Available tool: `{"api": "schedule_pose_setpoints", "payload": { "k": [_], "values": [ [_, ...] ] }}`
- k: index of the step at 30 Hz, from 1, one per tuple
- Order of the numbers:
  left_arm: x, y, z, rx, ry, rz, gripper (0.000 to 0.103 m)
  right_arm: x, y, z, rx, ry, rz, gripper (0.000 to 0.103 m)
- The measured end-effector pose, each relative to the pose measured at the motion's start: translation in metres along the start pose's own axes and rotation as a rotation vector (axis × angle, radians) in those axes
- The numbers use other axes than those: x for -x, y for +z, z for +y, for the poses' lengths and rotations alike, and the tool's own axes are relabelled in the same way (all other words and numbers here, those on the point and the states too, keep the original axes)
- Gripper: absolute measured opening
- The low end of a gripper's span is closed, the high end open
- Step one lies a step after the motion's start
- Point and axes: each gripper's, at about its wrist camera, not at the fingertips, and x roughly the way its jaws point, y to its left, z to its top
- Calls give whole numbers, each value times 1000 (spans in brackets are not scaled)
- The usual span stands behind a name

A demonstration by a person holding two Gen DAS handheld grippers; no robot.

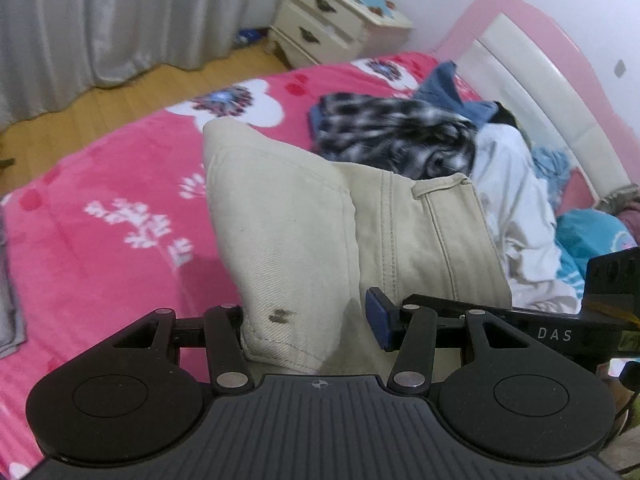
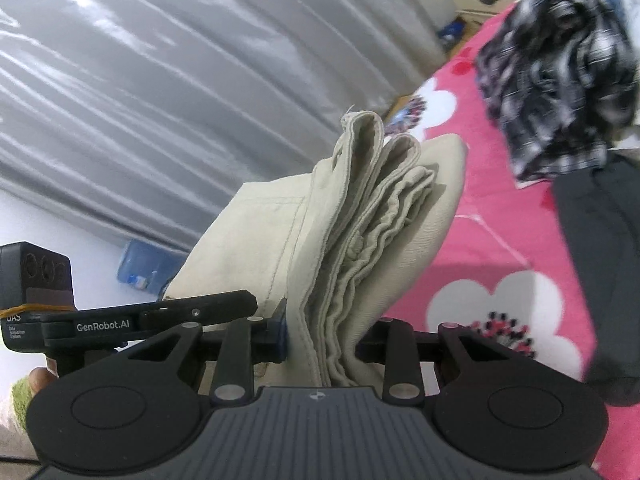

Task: Fold clothes
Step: 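Carry the held trousers with both grippers toward the grey folded-clothes stack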

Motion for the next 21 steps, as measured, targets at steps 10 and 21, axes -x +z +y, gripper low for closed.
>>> {"api": "schedule_pose_setpoints", "payload": {
  "k": [10,21],
  "values": [
    [45,-41,68,57,40,-123,49,-55,-38,47,78,82,19,33],
    [82,-76,191,190,26,-226,49,-152,-77,134,209,58,82,33]
  ]
}}
